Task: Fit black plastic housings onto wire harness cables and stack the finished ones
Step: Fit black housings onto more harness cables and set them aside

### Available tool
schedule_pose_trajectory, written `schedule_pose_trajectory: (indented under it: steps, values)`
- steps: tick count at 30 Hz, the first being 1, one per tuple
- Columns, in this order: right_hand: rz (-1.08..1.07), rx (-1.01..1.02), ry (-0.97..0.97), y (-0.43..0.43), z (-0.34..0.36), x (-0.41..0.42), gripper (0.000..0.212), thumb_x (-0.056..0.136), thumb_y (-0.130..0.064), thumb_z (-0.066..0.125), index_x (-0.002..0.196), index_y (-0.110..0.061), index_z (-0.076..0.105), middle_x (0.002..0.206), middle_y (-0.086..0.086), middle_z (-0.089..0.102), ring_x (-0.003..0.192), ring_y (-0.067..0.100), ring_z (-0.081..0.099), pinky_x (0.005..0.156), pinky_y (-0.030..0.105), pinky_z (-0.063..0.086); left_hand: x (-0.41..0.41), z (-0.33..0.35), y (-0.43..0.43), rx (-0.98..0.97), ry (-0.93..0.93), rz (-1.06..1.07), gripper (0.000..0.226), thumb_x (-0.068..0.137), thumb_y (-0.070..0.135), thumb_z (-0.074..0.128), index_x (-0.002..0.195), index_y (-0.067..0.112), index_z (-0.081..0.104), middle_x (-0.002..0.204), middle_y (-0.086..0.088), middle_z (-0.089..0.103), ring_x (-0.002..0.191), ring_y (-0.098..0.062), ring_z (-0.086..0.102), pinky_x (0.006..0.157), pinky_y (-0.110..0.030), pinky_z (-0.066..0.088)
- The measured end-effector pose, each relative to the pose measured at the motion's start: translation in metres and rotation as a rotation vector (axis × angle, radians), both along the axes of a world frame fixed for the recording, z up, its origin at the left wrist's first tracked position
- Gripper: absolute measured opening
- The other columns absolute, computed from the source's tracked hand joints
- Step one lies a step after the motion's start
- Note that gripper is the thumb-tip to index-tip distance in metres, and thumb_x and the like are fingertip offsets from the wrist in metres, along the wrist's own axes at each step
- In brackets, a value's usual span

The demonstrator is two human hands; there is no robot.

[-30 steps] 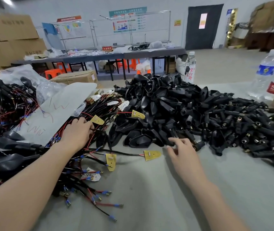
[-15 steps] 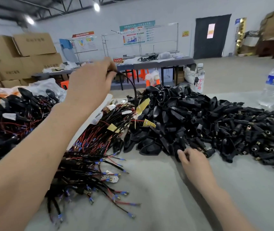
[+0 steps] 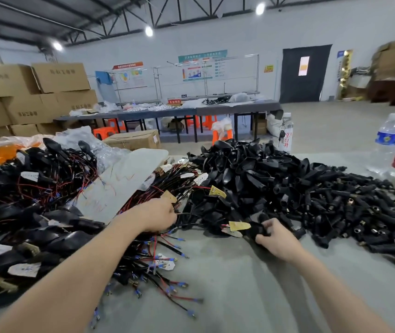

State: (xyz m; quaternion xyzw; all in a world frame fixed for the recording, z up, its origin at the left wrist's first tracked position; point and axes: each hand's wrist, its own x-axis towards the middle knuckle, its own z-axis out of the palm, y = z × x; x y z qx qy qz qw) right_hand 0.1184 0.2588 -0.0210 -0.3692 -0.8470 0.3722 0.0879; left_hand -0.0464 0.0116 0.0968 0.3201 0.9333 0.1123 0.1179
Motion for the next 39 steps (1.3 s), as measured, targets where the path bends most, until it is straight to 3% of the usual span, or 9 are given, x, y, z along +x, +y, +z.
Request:
schedule_pose_trajectory:
  steps: [4,8,12,14,18,29,33,36,39]
  values:
    - [-0.046,-0.177,0.127,-0.006,-0.002,0.032,0.038,0.089,-0.032,0.066,0.117,-0.019,0.043,0.102,-0.008,0.06,0.082,0.008,0.058,0.059,0.019,0.042,-0.008,-0.018,0.007,0.749,-0.342,0.384,0.021,0.098,0.016,0.047,0.093,0.01,0.067,0.053,0.001,0.045,0.037,-0.011,0.03,0.038,-0.015,0.022]
    - [-0.116,-0.515,0.375,-0.02,0.0,0.065,0.023,0.094,-0.017,0.059,0.117,-0.018,0.052,0.093,0.005,0.071,0.06,0.011,0.059,0.044,0.017,0.041,0.011,-0.043,0.019,0.697,-0.584,0.384,0.009,0.096,0.015,0.052,0.096,0.011,0.06,0.056,0.0,0.045,0.038,-0.011,0.031,0.039,-0.016,0.022]
    - [-0.195,-0.879,0.654,-0.034,-0.008,0.085,0.024,0.092,-0.003,0.051,0.11,-0.014,0.063,0.08,0.011,0.06,0.062,0.02,0.055,0.044,0.027,0.046,0.019,-0.05,0.031,1.117,-0.808,0.446,0.012,0.101,0.017,0.045,0.099,0.013,0.056,0.047,0.006,0.037,0.033,-0.006,0.026,0.034,-0.015,0.017]
    - [-0.192,-0.933,0.735,-0.035,-0.009,0.09,0.025,0.097,0.002,0.047,0.11,-0.011,0.065,0.076,0.011,0.061,0.061,0.021,0.062,0.045,0.029,0.049,0.031,-0.061,0.034,1.004,-0.743,0.389,0.018,0.102,0.019,0.043,0.099,0.013,0.06,0.048,0.006,0.036,0.036,-0.008,0.024,0.038,-0.016,0.016]
    - [-0.22,-0.957,0.806,-0.029,-0.012,0.092,0.026,0.099,0.001,0.047,0.112,-0.01,0.067,0.077,0.006,0.07,0.063,0.016,0.065,0.043,0.024,0.048,0.058,-0.086,0.037,0.652,-0.135,0.129,0.024,0.101,0.026,0.045,0.091,0.018,0.066,0.053,0.009,0.051,0.044,-0.009,0.042,0.047,-0.028,0.032]
    - [-0.207,-1.295,0.891,-0.021,-0.004,0.088,0.025,0.094,-0.023,0.053,0.092,-0.006,0.071,0.089,0.009,0.073,0.068,0.017,0.07,0.055,0.027,0.05,0.115,-0.116,0.076,1.587,-1.303,0.397,0.022,0.106,0.025,0.04,0.093,0.015,0.055,0.056,0.003,0.048,0.04,-0.007,0.041,0.037,-0.017,0.035]
    - [-0.226,-1.421,0.934,-0.027,-0.01,0.082,0.031,0.089,-0.018,0.058,0.116,-0.005,0.066,0.106,0.014,0.069,0.074,0.021,0.07,0.072,0.034,0.058,0.13,-0.126,0.082,1.599,-1.36,0.327,0.02,0.104,0.026,0.042,0.092,0.015,0.054,0.062,-0.001,0.054,0.048,-0.011,0.05,0.046,-0.02,0.046]
    - [-0.28,-1.489,0.964,-0.031,-0.015,0.078,0.045,0.088,-0.009,0.055,0.133,-0.008,0.059,0.115,0.016,0.059,0.099,0.025,0.053,0.111,0.038,0.036,0.135,-0.129,0.086,1.589,-1.318,0.299,0.019,0.105,0.024,0.041,0.094,0.013,0.053,0.064,-0.004,0.057,0.052,-0.013,0.054,0.049,-0.024,0.05]
    - [-0.283,-1.567,0.977,-0.031,-0.018,0.078,0.046,0.088,-0.005,0.054,0.134,-0.003,0.057,0.115,0.015,0.049,0.106,0.027,0.04,0.106,0.031,0.028,0.134,-0.13,0.089,1.556,-1.214,0.299,0.021,0.107,0.022,0.039,0.093,0.011,0.052,0.065,-0.006,0.061,0.054,-0.015,0.058,0.051,-0.026,0.052]
